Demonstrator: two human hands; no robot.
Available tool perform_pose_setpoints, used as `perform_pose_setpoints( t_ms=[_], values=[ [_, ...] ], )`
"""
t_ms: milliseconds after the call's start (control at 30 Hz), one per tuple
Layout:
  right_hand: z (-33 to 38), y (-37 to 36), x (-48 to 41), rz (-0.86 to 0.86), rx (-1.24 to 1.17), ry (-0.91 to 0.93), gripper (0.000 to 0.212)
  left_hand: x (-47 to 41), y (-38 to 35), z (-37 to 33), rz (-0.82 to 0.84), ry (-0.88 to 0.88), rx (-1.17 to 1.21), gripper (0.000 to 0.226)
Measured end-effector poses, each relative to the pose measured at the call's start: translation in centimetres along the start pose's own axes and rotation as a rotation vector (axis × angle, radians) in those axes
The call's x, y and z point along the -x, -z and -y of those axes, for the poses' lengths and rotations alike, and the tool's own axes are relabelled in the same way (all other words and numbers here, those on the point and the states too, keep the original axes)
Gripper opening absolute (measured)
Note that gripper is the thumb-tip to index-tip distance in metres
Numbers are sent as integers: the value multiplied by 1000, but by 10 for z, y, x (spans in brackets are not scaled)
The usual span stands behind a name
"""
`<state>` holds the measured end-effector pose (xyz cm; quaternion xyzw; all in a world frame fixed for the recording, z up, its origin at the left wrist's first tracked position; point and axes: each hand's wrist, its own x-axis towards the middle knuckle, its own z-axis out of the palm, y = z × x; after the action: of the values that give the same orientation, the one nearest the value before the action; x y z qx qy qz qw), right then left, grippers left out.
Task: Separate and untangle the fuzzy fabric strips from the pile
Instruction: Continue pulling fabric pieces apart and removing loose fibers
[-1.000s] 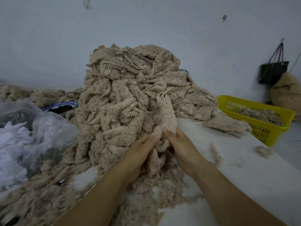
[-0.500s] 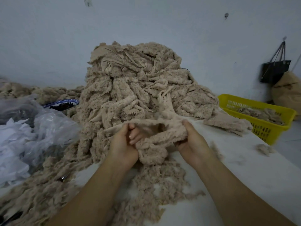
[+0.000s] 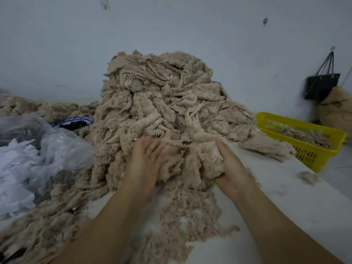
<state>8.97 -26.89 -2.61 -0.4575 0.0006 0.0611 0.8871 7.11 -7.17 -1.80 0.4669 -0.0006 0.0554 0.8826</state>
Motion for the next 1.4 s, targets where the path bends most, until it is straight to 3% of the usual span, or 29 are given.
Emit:
perform_pose_setpoints(
  t_ms=[100,200,333,500,600,700,900,1033,1100,1167,1233,1300,1333,1400],
  values=[
    [-9,-6,3,64,159,57,32,10,-16,17,146,10,-326,41],
    [-16,-13,8,121,353,123,22,13,-21,32,166,-46,-626,39],
    [-23,-18,13,158,523,179,18,11,-13,35,283,118,-456,38],
    [-26,-18,10,94,599,257,13,9,-12,30,105,126,-312,42],
    [-26,-19,10,63,626,243,12,9,-15,26,69,173,-184,28],
    [-25,-17,9,32,588,189,14,11,-15,20,47,217,-125,27],
    [-15,-2,-3,-238,286,140,22,14,-17,8,44,250,-129,74],
    [-15,-2,-6,-301,125,105,13,11,-17,8,94,257,-152,29],
    [-13,-1,-8,-321,38,85,39,10,-13,7,116,249,-208,36],
    [-9,3,-10,-341,-71,80,46,12,-10,5,154,244,-373,53],
    [-5,8,-12,-355,-144,70,36,13,-7,3,207,296,-487,53],
    [-5,10,-13,-333,-141,76,11,12,-4,0,207,343,-448,49],
    [-6,11,-14,-313,-125,71,3,11,-2,-1,191,357,-358,46],
    [-8,10,-14,-276,-101,56,9,7,3,-5,180,366,-103,46]
  ],
)
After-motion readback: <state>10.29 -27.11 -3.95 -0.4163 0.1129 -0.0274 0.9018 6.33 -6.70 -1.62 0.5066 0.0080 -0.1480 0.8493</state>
